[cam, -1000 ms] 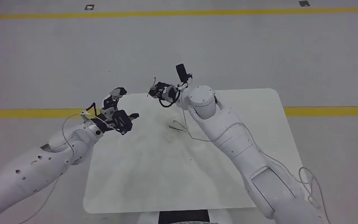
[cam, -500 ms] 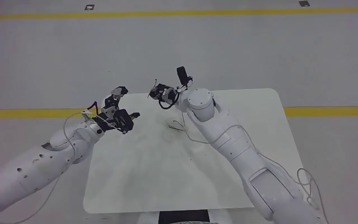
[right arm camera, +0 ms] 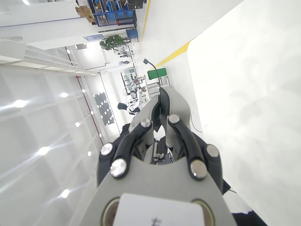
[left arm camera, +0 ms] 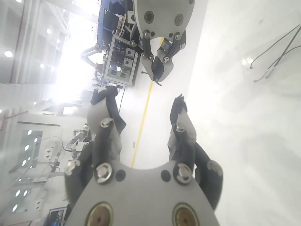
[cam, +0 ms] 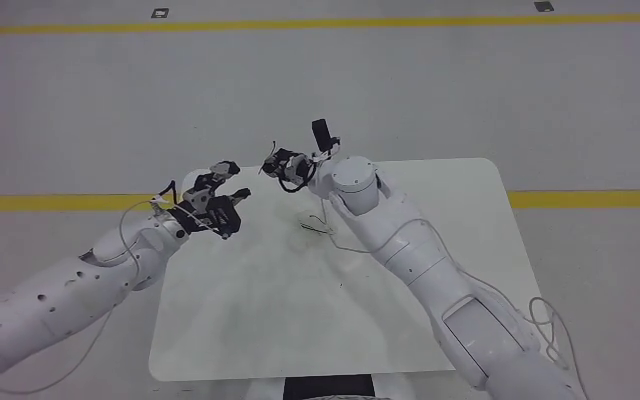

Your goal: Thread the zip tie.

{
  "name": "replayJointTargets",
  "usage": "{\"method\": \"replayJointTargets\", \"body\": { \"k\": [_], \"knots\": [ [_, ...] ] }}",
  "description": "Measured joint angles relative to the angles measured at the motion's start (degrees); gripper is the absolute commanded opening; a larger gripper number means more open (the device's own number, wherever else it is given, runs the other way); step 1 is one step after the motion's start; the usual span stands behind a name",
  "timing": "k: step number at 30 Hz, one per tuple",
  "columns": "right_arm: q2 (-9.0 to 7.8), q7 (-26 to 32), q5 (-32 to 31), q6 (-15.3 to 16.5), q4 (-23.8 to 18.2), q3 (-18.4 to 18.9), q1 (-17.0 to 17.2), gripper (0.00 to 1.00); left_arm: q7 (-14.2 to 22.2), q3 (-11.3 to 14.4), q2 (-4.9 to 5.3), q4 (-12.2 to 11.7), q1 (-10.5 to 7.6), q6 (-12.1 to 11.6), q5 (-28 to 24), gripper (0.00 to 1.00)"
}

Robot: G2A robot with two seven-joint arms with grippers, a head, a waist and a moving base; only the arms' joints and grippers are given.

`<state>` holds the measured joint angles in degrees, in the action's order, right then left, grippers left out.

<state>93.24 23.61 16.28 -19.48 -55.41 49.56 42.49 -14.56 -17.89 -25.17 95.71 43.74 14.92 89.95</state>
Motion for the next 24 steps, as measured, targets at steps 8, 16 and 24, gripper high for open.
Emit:
{"method": "replayJointTargets", "body": {
  "k": [8,16,24],
  "knots": [
    [0.03,0.3,0.4,0.1,-0.1,-0.1,0.1,0.0,0.2,3.0,-0.86,-1.4,-2.45,0.5,0.0,0.41],
    [-0.06,1.4,1.7,0.0,-2.2,0.9,1.9,0.0,0.3,4.9,-1.75,-2.6,-4.19,1.4,0.0,0.37],
    [0.24,1.9,3.3,0.0,-3.2,1.0,2.6,0.0,-0.4,6.7,-2.52,-3.4,-5.84,3.1,0.0,0.33]
  ]
}}
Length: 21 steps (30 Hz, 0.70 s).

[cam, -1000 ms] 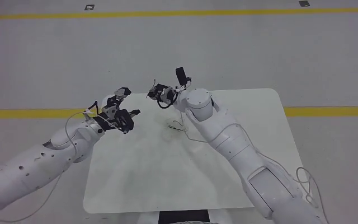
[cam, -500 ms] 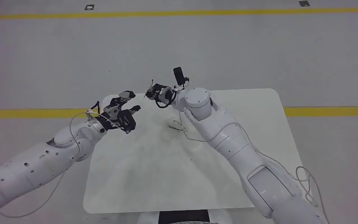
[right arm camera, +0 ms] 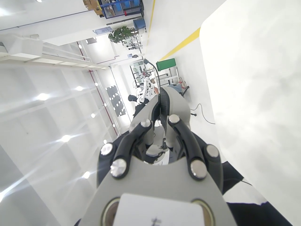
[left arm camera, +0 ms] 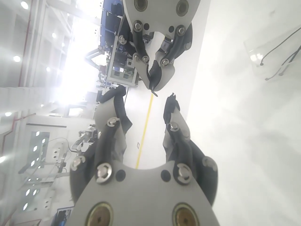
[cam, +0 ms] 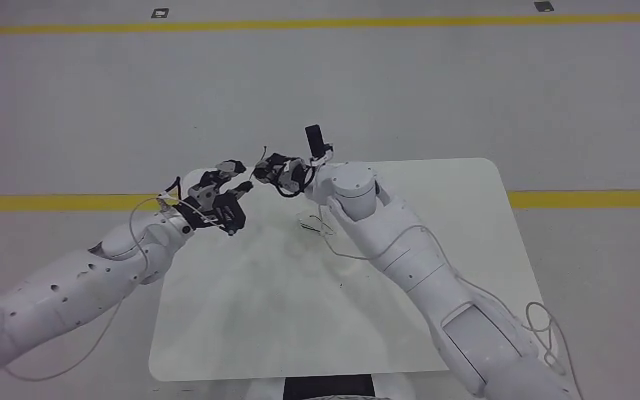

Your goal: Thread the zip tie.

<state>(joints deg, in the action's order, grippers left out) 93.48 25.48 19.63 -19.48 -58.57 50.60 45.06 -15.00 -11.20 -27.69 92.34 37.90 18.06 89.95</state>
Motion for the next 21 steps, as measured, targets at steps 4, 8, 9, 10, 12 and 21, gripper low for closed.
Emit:
{"method": "replayJointTargets", "body": {
  "k": [4,8,9,10,12,21],
  "knots": [
    [0.21,-0.1,0.3,0.0,0.2,-0.2,0.0,0.0,-0.2,0.7,-0.3,-0.2,-0.54,0.4,0.0,0.31],
    [0.42,0.0,0.5,0.0,0.5,-0.4,-0.1,0.0,-0.3,1.4,-0.55,-0.3,-1.02,0.8,0.0,0.28],
    [0.45,0.0,0.5,0.0,0.6,-0.4,-0.2,0.0,-0.4,1.5,-0.59,-0.4,-1.08,0.9,0.0,0.27],
    [0.49,0.0,0.4,0.0,0.7,-0.5,-0.2,0.0,-0.4,1.5,-0.62,-0.5,-1.13,0.8,0.0,0.25],
    [0.55,-0.1,0.4,0.0,0.9,-0.5,-0.3,0.0,-0.3,1.5,-0.68,-0.6,-1.19,0.7,0.0,0.24],
    [0.73,-0.5,0.0,0.0,0.9,-0.4,-0.3,0.0,-0.1,1.5,-0.69,-0.7,-1.1,0.8,0.0,0.21]
  ]
}}
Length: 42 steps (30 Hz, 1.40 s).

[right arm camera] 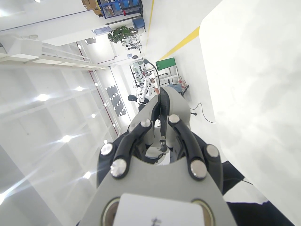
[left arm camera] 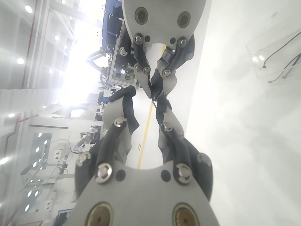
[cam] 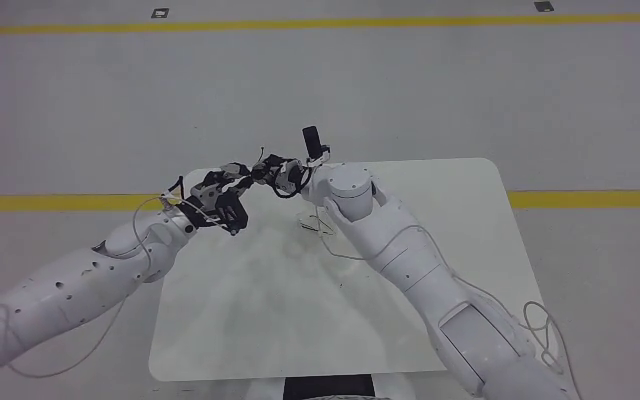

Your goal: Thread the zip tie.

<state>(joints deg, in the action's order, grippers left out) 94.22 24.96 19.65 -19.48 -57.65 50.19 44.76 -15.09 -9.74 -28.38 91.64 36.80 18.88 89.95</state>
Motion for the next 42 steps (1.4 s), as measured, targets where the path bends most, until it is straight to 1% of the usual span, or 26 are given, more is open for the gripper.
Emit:
{"method": "replayJointTargets", "body": {
  "k": [7,8,15,20,22,34,35,36,38,39,40,41,42],
  "knots": [
    [0.0,-0.1,-0.3,0.0,-0.6,0.2,0.3,0.0,0.3,0.0,0.21,0.1,0.17,0.2,0.0,0.2],
    [0.0,0.0,-0.4,0.0,-0.7,0.2,0.4,0.0,0.3,0.0,0.26,0.1,0.19,0.2,0.0,0.18],
    [0.07,0.1,-0.5,0.0,-1.1,0.2,0.6,0.0,0.5,0.0,0.52,0.2,0.25,0.2,0.0,0.16],
    [0.11,0.1,-0.7,0.0,-1.3,0.2,0.5,0.0,0.7,0.0,0.66,0.3,0.33,0.2,0.0,0.08],
    [0.12,0.2,-0.8,0.0,-1.3,0.2,0.5,0.0,0.6,0.0,0.71,0.2,0.36,0.2,0.0,0.0],
    [0.22,0.2,-1.1,0.0,-1.3,0.2,0.5,0.0,0.6,0.0,0.84,0.1,0.43,0.3,0.0,0.0],
    [0.22,0.2,-1.2,0.0,-1.3,0.2,0.5,0.02,0.6,0.0,0.85,0.1,0.43,0.3,0.0,0.0],
    [0.23,0.2,-1.2,0.0,-1.4,0.2,0.5,0.29,0.5,0.0,0.86,0.1,0.43,0.3,0.0,0.0],
    [0.24,0.1,-1.3,0.0,-1.4,0.3,0.6,0.52,0.3,0.0,0.89,0.1,0.43,0.4,0.0,0.0],
    [0.24,0.1,-1.3,0.0,-1.5,0.3,0.6,0.74,0.3,0.0,0.9,0.1,0.43,0.4,0.0,0.0],
    [0.25,0.0,-1.4,0.0,-1.5,0.3,0.7,0.91,0.2,0.0,0.92,0.1,0.44,0.4,0.0,0.0],
    [0.25,0.0,-1.4,0.0,-1.6,0.4,0.7,0.93,0.1,0.0,0.94,0.1,0.46,0.4,0.0,0.0],
    [0.26,-0.1,-1.4,0.0,-1.6,0.4,0.8,0.91,0.1,0.0,0.95,0.1,0.47,0.4,0.0,0.0]
  ]
}}
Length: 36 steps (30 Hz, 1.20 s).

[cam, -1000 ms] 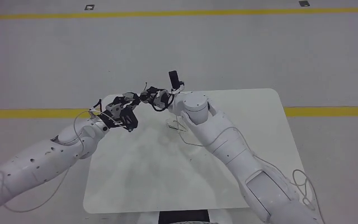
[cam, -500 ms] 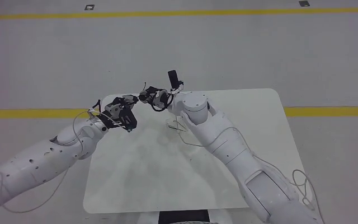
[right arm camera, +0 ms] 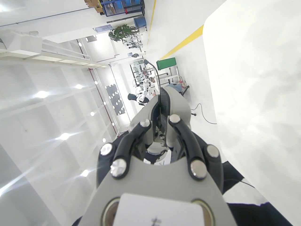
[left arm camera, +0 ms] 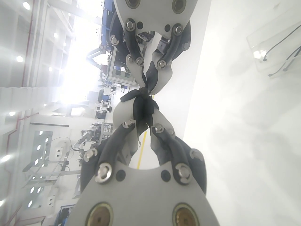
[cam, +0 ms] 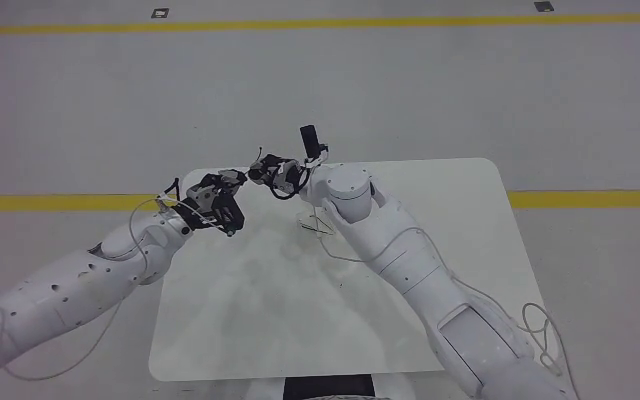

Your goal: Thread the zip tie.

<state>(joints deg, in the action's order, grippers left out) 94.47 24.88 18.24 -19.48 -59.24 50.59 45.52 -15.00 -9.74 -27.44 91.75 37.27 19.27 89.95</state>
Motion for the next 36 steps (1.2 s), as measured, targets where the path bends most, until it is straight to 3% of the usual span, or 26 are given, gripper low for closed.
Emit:
{"method": "replayJointTargets", "body": {
  "k": [6,8,15,19,23,29,32,36],
  "knots": [
    [-0.01,-0.4,-0.2,0.0,-0.2,0.3,0.2,0.94,-0.4,0.0,0.05,0.0,0.1,0.2,0.0,0.0],
    [-0.02,-0.5,-0.2,0.0,-0.2,0.4,0.3,1.0,-0.5,0.0,0.07,0.0,0.11,0.2,0.0,0.0],
    [-0.29,-1.5,-1.2,0.1,-0.6,1.5,0.6,1.0,-0.8,-0.6,0.12,0.9,0.79,0.2,-0.8,0.0],
    [-0.95,-2.2,-3.2,1.5,-1.0,3.1,1.3,1.0,-4.5,-2.8,0.22,1.9,2.65,-1.2,-11.5,0.0],
    [-1.85,-3.2,-5.6,3.3,-2.0,5.3,2.6,1.0,-10.1,-5.3,0.51,1.2,4.32,-4.8,-22.5,0.0],
    [-2.86,-5.9,-8.8,5.6,-3.8,8.0,4.7,1.0,-15.6,-8.1,0.78,1.1,6.58,-11.2,-33.8,0.0],
    [-3.05,-6.4,-8.6,5.8,-4.0,8.8,5.5,1.0,-16.7,-9.2,0.82,0.4,7.42,-13.8,-36.6,0.0],
    [-3.07,-6.5,-8.0,5.5,-3.9,9.2,5.7,1.0,-18.3,-10.3,0.75,0.3,8.52,-15.6,-40.5,0.0]
  ]
}}
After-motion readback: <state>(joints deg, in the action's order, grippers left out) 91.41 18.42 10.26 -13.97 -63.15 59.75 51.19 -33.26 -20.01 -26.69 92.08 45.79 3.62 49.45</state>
